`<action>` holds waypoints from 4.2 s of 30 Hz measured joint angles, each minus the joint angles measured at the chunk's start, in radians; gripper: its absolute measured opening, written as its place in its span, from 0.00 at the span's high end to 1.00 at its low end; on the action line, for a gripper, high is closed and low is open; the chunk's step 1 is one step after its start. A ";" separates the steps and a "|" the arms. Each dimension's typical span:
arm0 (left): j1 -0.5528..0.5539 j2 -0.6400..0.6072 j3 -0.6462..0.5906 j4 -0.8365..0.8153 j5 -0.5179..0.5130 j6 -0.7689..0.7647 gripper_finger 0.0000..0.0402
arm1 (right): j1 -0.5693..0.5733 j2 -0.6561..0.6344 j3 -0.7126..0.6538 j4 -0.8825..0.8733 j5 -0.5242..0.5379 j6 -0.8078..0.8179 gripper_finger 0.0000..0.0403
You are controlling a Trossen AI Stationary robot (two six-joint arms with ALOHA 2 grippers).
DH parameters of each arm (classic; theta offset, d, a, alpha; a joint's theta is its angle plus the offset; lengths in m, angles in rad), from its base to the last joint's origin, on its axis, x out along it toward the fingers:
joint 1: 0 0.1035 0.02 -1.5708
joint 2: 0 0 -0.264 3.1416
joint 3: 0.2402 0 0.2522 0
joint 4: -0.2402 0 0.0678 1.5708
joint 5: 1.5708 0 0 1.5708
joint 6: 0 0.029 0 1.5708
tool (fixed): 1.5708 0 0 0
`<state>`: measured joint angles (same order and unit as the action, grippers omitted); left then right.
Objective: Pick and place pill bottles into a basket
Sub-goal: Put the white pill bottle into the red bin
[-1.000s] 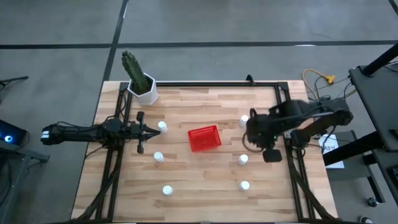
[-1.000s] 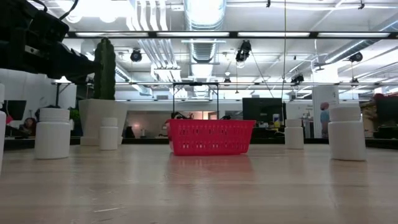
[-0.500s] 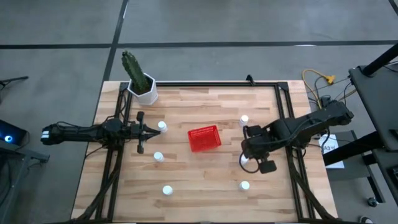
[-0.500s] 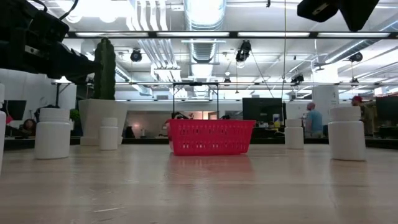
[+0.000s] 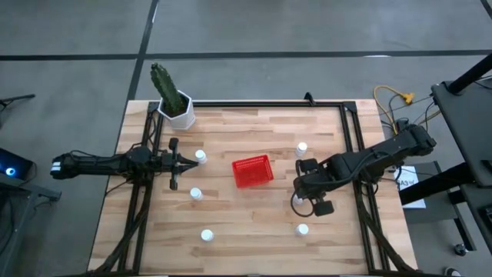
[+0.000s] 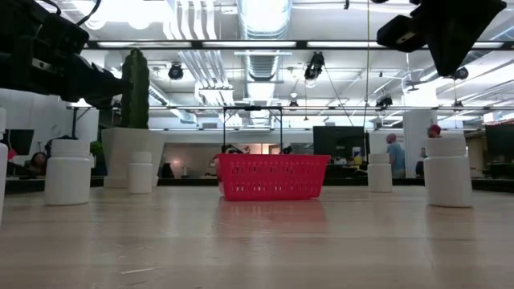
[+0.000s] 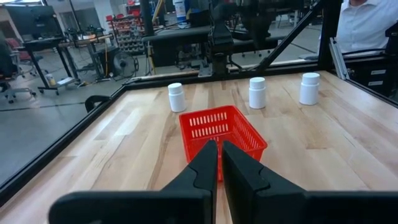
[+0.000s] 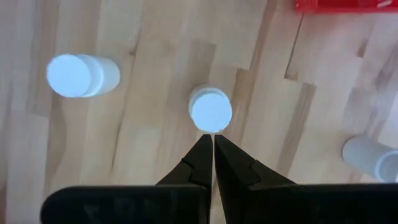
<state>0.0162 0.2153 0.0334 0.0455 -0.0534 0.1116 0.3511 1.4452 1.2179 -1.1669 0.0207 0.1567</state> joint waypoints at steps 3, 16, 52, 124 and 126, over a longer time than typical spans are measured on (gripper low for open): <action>0.000 0.000 0.000 -0.001 0.000 0.000 0.99 | 0.000 -0.001 -0.009 0.028 0.007 -0.001 0.98; 0.000 0.000 0.000 -0.001 0.000 0.000 0.99 | 0.000 0.006 -0.072 0.110 0.007 -0.011 0.98; 0.000 0.000 0.000 -0.001 0.000 0.000 0.99 | 0.000 0.004 -0.128 0.187 0.009 -0.065 0.42; 0.000 0.000 0.000 -0.001 0.000 0.000 0.99 | -0.025 0.151 -0.199 0.267 0.006 -0.184 0.57; 0.000 0.000 0.000 -0.001 0.000 0.000 0.99 | -0.025 0.151 -0.199 0.268 0.005 -0.187 0.60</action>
<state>0.0162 0.2153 0.0334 0.0441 -0.0535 0.1116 0.3264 1.5959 1.0191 -0.8993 0.0261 -0.0303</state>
